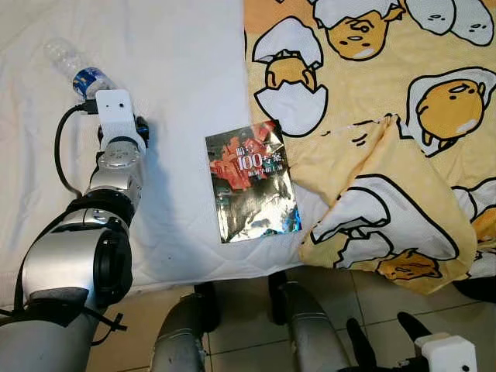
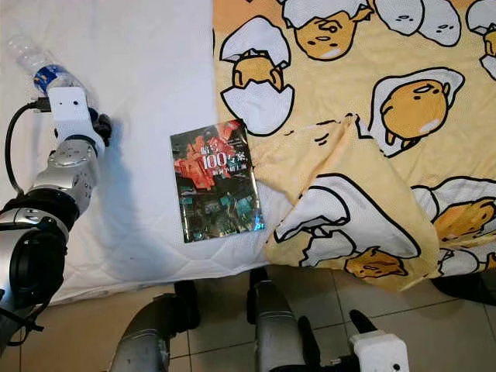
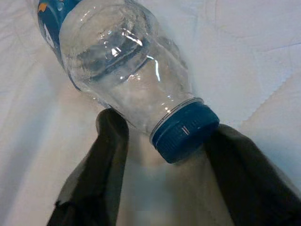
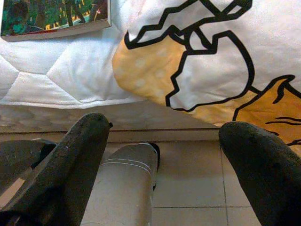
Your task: Clean up the room
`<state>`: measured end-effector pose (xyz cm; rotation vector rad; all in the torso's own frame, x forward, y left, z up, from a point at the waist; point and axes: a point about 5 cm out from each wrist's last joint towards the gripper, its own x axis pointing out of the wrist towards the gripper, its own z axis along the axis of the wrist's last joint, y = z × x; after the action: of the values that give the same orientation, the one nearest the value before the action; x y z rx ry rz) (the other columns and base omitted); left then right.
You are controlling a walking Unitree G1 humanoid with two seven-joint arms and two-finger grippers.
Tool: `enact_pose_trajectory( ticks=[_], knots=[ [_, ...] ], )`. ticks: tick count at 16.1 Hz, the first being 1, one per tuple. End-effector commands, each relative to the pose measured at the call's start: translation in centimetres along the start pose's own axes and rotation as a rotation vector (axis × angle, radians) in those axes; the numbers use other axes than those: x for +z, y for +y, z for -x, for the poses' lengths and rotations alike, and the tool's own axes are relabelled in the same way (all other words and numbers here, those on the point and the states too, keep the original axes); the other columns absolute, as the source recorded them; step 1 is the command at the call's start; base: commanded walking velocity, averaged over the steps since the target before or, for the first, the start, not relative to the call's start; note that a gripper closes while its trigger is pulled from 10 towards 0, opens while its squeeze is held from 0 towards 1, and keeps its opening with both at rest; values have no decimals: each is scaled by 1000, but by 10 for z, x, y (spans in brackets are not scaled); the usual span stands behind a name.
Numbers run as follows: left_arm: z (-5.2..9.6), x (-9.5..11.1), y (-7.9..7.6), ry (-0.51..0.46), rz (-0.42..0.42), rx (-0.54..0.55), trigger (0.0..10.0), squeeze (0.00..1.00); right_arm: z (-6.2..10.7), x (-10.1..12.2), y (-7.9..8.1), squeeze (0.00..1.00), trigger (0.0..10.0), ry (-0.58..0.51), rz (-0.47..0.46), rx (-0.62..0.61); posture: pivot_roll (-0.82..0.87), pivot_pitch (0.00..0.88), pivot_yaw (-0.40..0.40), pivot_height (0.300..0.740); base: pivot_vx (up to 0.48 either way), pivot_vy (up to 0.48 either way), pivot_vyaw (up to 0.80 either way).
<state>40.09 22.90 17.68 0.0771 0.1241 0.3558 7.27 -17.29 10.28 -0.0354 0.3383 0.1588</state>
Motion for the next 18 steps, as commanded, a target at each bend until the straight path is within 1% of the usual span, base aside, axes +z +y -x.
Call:
enact_pose_trajectory(
  ticks=[1, 2, 3, 4, 6, 7, 9, 11, 12, 13, 14, 15, 16, 17, 18],
  knots=[
    [0, -4, 3, 16, 10, 7, 0, 0, 2, -9, -1, 0, 10000, 51, -6, -3, -425, 454, -6, 740, 0, 0, 0],
    [0, -4, 4, 17, 17, 8, 0, 0, 2, -9, -1, 0, 10000, 51, -5, -2, -423, 453, -4, 740, 0, 0, 0],
    [-1, -2, 10, 3, 82, 36, 0, 0, -1, -9, 0, 0, 10000, 45, -3, 1, -412, 446, 5, 740, 0, 0, 0],
    [-1, 1, 12, -12, 92, 41, 0, 0, -2, -9, 0, 0, 10000, 42, -4, 0, -411, 444, 5, 740, 0, 0, 0],
    [-2, 12, 14, -85, 80, 48, 0, 0, -6, -9, 3, 0, 10000, 32, -9, 3, -395, 436, 22, 740, 0, 0, 0],
    [-2, 13, 21, -116, 78, 76, 0, 0, -9, -10, 4, 0, 10000, 23, -10, 3, -390, 427, 35, 740, 0, 0, 0],
    [0, 5, 33, -133, 70, 100, 0, 0, -15, -11, 2, 0, 10000, 10, -15, -10, -362, 404, 55, 740, 0, 0, 0],
    [5, -9, 54, -156, 48, 111, 0, 0, -27, -10, 2, 0, 10000, -20, -16, -6, -308, 373, 73, 740, 0, 0, 0],
    [6, -10, 56, -164, 40, 112, 0, 0, -30, -10, 2, 0, 10000, -25, -17, -4, -308, 373, 73, 740, 0, 0, 0],
    [9, -9, 60, -202, 26, 97, 0, 0, -37, -11, 3, 0, 10000, -36, -17, 6, -282, 354, 76, 740, 0, 0, 0],
    [11, -5, 61, -235, 21, 91, 0, 0, -43, -11, 3, 0, 10000, -45, -16, 14, -256, 335, 78, 740, 0, 0, 0],
    [12, -2, 63, -257, 18, 87, 0, 0, -47, -11, 4, 0, 10000, -51, -14, 20, -256, 335, 78, 740, 0, 0, 0],
    [20, 22, 67, -386, -10, 57, 0, 0, -58, -8, 5, 0, 10000, -79, -12, 33, -221, 303, 83, 740, 0, 0, 0],
    [20, 22, 67, -386, -10, 57, 0, 0, -58, -8, 5, 0, 10000, -79, -12, 33, -221, 303, 83, 740, 0, 0, 0],
    [25, 32, 67, -434, -16, 36, 0, 0, -63, -8, 5, 0, 10000, -87, -13, 36, -211, 297, 86, 740, 0, 0, 0]
  ],
)
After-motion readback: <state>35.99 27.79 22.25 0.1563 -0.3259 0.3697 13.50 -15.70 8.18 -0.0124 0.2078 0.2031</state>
